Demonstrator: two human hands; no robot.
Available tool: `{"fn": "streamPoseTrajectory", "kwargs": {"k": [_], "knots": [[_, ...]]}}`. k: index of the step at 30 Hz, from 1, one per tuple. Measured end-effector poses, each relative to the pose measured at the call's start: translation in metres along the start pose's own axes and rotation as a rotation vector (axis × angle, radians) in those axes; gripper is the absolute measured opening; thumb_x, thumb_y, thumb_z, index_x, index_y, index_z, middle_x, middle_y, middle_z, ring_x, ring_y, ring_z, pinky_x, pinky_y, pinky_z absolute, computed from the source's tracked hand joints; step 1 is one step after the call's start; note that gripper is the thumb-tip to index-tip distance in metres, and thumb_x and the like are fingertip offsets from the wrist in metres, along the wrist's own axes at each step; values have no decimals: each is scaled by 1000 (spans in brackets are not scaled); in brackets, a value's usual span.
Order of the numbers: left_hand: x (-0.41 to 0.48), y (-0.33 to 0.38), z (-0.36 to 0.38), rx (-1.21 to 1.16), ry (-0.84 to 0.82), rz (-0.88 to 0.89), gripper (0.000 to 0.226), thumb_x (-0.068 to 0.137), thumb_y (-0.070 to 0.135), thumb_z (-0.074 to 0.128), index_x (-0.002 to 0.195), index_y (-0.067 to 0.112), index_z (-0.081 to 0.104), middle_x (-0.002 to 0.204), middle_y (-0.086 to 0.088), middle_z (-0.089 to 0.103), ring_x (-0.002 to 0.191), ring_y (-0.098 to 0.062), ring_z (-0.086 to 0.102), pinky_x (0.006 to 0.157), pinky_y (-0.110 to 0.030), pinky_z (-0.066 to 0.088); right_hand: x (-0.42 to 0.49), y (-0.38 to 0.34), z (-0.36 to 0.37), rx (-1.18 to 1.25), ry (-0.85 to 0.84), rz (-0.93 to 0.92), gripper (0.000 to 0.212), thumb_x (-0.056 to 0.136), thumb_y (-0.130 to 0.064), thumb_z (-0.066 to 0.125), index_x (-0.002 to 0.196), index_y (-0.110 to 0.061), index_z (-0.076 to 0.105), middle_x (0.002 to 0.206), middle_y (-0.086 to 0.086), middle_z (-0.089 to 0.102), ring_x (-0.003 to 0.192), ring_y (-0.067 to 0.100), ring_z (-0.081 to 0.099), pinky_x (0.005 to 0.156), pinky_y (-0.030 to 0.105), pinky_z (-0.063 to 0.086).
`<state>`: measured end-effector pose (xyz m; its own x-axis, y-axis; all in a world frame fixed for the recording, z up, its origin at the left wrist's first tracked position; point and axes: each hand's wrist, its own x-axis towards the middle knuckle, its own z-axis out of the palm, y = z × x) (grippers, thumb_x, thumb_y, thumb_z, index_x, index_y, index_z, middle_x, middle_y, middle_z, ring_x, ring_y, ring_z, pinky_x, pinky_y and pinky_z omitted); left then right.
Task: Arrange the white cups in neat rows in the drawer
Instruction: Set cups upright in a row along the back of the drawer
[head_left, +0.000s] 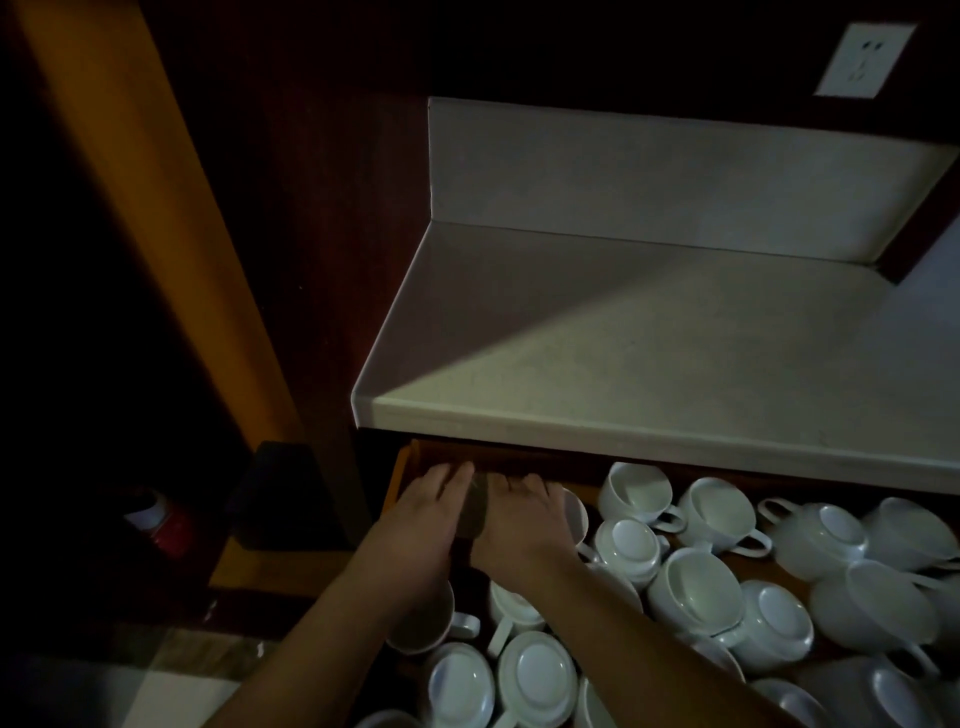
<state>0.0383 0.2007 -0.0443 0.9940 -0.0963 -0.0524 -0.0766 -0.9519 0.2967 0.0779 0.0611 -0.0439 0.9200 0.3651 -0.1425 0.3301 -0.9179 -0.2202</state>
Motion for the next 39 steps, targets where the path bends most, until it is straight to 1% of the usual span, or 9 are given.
{"fn": "streamPoseTrajectory", "kwargs": {"k": [4,8,12,15,20,25,32,35,39], "knots": [[2,1,13,12,-10,20,83,91,10,64,160,25,19,165,-1,18,147,-22,29,117,-33,36,1,3,7,-95,3,-38,57,86,-53,57,135,-25,49,134,-1,58,124,28,41,111,46,27],[1,-1,17,18,43,49,68,86,22,69,148,22,42,157,0,27,143,-23,31,115,-31,36,-2,18,4,-29,-40,-36,91,78,-61,65,152,-21,33,152,2,42,136,28,32,115,44,25],[4,6,20,152,101,86,40,92,28,63,131,24,61,135,0,49,123,-23,47,103,-35,45,-19,55,-9,-24,27,80,83,88,-62,59,155,-23,29,157,2,37,144,26,31,116,40,26],[9,14,23,227,7,66,38,94,16,59,132,20,59,132,-6,60,122,-29,56,99,-40,52,-27,70,-14,-24,-3,157,80,90,-61,59,153,-19,32,151,6,45,140,27,42,113,39,35],[22,14,15,302,0,42,42,94,12,59,135,20,54,130,-8,61,120,-30,59,95,-42,54,-22,73,-14,44,-45,198,74,81,-60,68,139,-20,46,133,4,58,123,24,58,95,39,53],[28,8,12,274,43,17,42,88,7,63,128,19,56,128,-6,60,119,-27,56,97,-38,50,-14,65,-10,94,-3,204,70,86,-52,68,142,-16,45,138,6,54,128,25,54,101,34,45],[17,6,27,217,151,37,37,92,10,56,128,21,57,128,-3,62,121,-24,55,99,-34,45,-12,52,2,388,57,265,88,89,-48,73,156,-12,29,151,11,43,138,28,45,106,33,37],[17,4,24,202,146,28,32,93,10,55,123,21,58,122,-2,65,116,-23,58,94,-33,46,-20,55,11,439,80,296,71,89,-50,72,143,-14,43,138,9,56,125,27,56,94,33,45],[20,3,22,206,145,33,29,93,10,55,119,22,59,114,-1,66,108,-23,61,89,-34,47,-12,58,12,448,51,304,48,93,-42,68,130,-15,53,124,6,66,111,25,64,79,30,43]]}}
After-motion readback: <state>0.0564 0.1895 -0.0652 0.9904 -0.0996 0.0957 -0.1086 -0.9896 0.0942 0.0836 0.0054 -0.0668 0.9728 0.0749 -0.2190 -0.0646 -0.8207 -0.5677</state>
